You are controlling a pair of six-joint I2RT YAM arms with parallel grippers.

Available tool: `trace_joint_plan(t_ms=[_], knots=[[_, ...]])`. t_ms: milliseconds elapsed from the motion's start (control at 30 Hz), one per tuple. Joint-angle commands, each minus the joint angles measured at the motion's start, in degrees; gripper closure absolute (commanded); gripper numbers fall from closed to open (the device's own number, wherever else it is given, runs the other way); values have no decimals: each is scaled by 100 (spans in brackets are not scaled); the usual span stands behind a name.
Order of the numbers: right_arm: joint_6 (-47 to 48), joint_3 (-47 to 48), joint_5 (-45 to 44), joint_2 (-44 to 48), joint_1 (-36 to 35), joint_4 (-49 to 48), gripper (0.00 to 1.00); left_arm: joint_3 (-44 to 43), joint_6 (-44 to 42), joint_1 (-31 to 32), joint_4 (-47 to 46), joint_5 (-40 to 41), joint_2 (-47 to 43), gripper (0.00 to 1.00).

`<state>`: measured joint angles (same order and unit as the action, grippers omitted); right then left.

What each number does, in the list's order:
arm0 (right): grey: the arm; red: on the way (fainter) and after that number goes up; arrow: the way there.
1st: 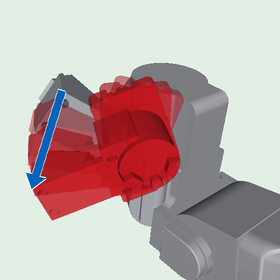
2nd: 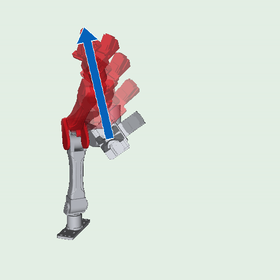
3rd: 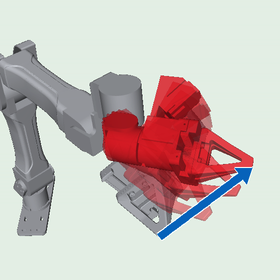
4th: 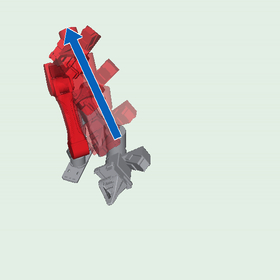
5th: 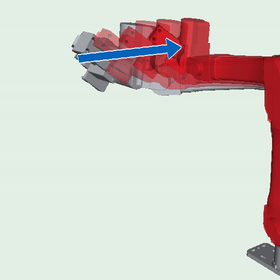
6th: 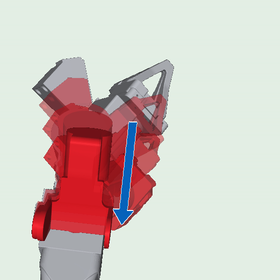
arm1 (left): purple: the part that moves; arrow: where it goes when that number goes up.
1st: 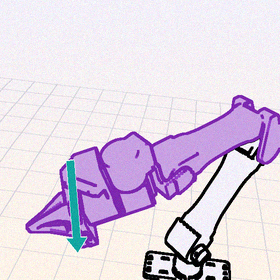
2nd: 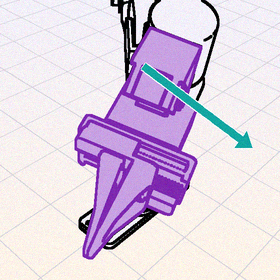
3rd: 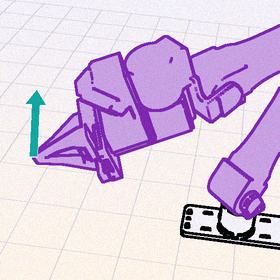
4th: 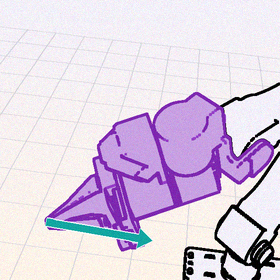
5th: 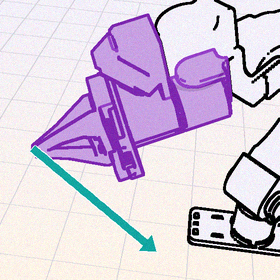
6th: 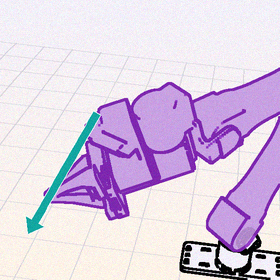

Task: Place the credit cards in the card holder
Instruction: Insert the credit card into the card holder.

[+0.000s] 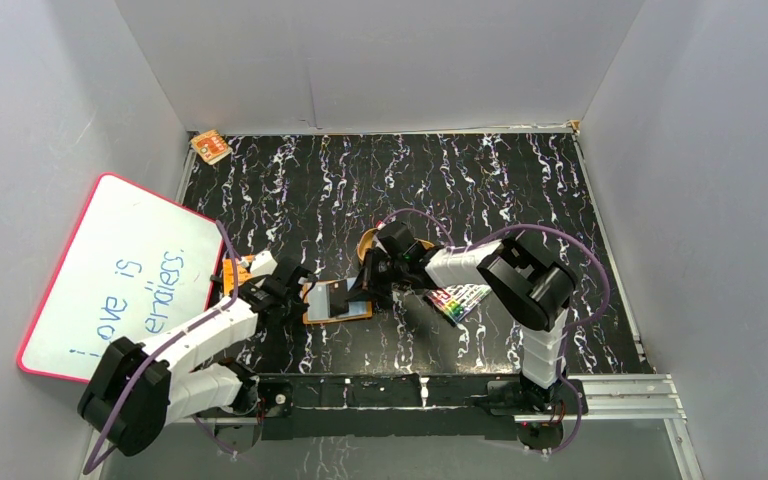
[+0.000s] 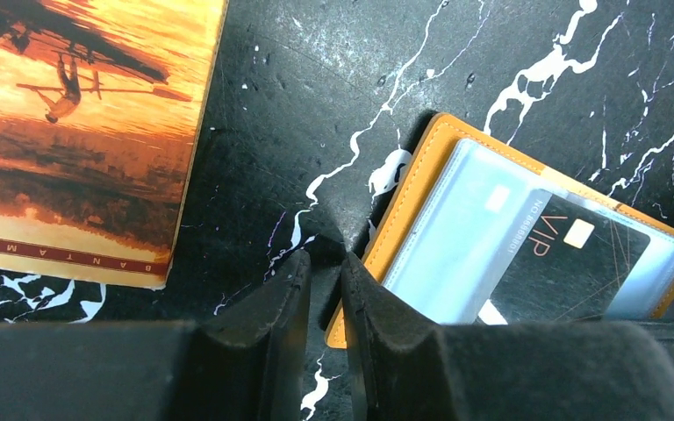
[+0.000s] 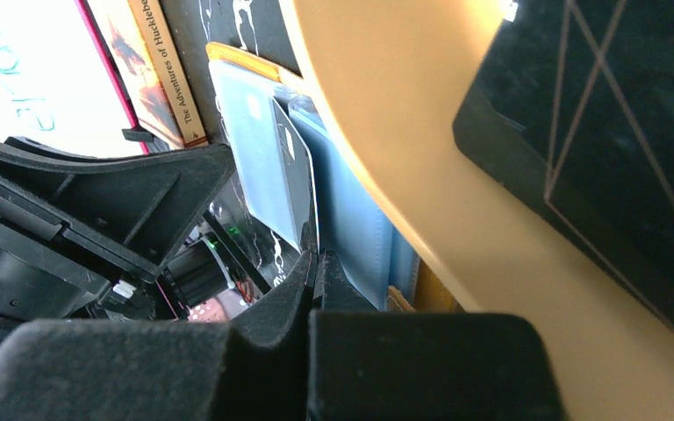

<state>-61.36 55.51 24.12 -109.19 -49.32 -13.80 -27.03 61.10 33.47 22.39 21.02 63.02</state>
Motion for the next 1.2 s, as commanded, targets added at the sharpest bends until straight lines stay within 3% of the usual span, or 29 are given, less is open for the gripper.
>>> trace_joint_plan(t_ms=[0, 600, 700, 800, 933, 1167], knots=[[-34, 258, -179, -113, -105, 53, 100, 283, 16, -8, 166, -395, 65, 82], [63, 549, -159, -284, -388, 289, 99, 468, 121, -8, -121, -687, -122, 84], [62, 473, -199, -193, -388, 265, 76, 485, 138, -8, -119, -678, -141, 84], [70, 472, -222, -142, -394, 264, 64, 496, 156, -8, -122, -686, -165, 84], [110, 520, -194, -144, -394, 280, 57, 514, 160, -8, -130, -708, -191, 84], [155, 656, -163, -222, -466, 316, 57, 578, 182, -8, -250, -836, -281, 84]])
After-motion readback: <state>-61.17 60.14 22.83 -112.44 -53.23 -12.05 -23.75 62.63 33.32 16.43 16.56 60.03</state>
